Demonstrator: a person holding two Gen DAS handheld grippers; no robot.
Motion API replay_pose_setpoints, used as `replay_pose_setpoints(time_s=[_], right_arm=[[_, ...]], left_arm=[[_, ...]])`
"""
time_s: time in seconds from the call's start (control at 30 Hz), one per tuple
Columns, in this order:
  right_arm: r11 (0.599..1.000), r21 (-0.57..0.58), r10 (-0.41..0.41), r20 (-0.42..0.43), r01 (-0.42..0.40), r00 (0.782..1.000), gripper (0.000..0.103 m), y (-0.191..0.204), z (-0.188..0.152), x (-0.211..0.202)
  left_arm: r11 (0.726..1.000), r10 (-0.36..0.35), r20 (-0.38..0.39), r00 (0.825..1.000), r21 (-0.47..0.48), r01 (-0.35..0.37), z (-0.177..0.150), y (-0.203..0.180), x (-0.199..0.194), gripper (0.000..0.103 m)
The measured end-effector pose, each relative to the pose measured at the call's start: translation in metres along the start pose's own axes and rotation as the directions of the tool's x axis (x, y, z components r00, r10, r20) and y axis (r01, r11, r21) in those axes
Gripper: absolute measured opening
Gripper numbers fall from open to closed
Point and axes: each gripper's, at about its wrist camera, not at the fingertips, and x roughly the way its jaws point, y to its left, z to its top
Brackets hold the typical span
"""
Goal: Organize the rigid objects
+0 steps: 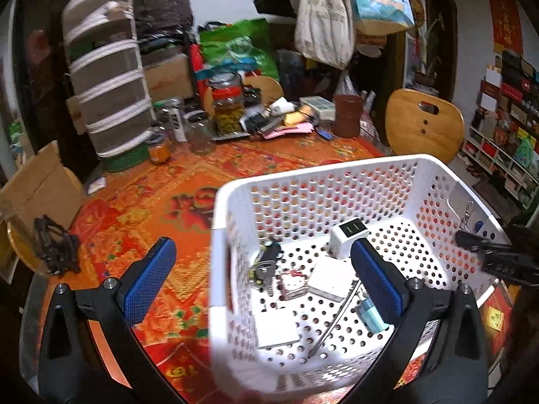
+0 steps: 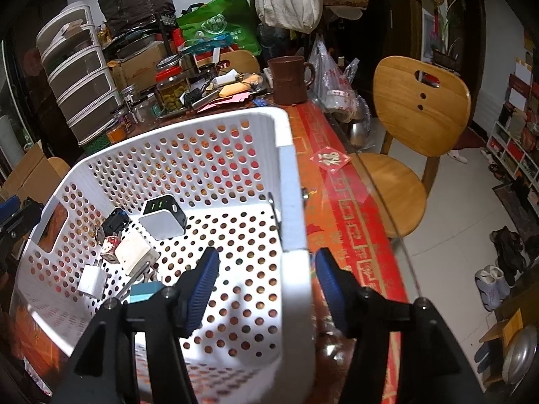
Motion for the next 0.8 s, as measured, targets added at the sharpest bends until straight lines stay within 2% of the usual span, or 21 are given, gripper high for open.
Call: replay_pose_setpoints(time_s=[0.07, 0.17, 0.23, 0.3, 0.37, 0.53, 0.6, 0.8], right_arm=[[1.0, 0.0, -0.005, 0.04, 0.005, 0.999, 0.062, 0.001, -0.003, -0.022], [0.999, -0.031, -0.014, 0.096, 0.017, 0.995, 0.085, 0.008, -0.011, -0.058], [0.998, -0.056, -0.015, 0.14, 0.023, 0.99, 0.095, 0.016, -0.021, -0.083], [0.996, -0.08, -0.026, 0.185, 0.041, 0.982, 0.1, 0.027, -0.035, -0.11], [0.995, -0.089, -0.012, 0.228, 0.033, 0.974, 0.102, 0.037, -0.053, -0.137], [0.997, -0.07, 0.004, 0.275, 0.015, 0.961, 0.103, 0.052, -0.087, -0.185], [0.998, -0.066, 0.018, 0.286, 0.001, 0.958, 0.103, 0.052, -0.095, -0.196], [0.997, -0.081, 0.033, 0.25, -0.013, 0.968, 0.103, 0.057, -0.104, -0.2]], left_arm=[[1.0, 0.014, 0.028, 1.0, -0.015, -0.013, -0.004, 0.006, -0.016, 0.102], [0.999, 0.029, 0.068, 0.997, -0.032, -0.027, -0.014, 0.015, -0.05, 0.102], [0.999, 0.028, 0.078, 0.997, -0.044, -0.025, -0.02, 0.019, -0.072, 0.102], [0.997, 0.041, 0.091, 0.995, -0.063, -0.035, -0.03, 0.025, -0.096, 0.102], [0.996, 0.042, 0.101, 0.994, -0.078, -0.035, -0.04, 0.03, -0.118, 0.102], [0.994, 0.041, 0.1, 0.994, -0.103, -0.03, -0.068, 0.035, -0.165, 0.102], [0.994, 0.042, 0.095, 0.995, -0.107, -0.032, -0.078, 0.034, -0.18, 0.102], [0.994, 0.048, 0.085, 0.995, -0.102, -0.039, -0.09, 0.025, -0.2, 0.102]])
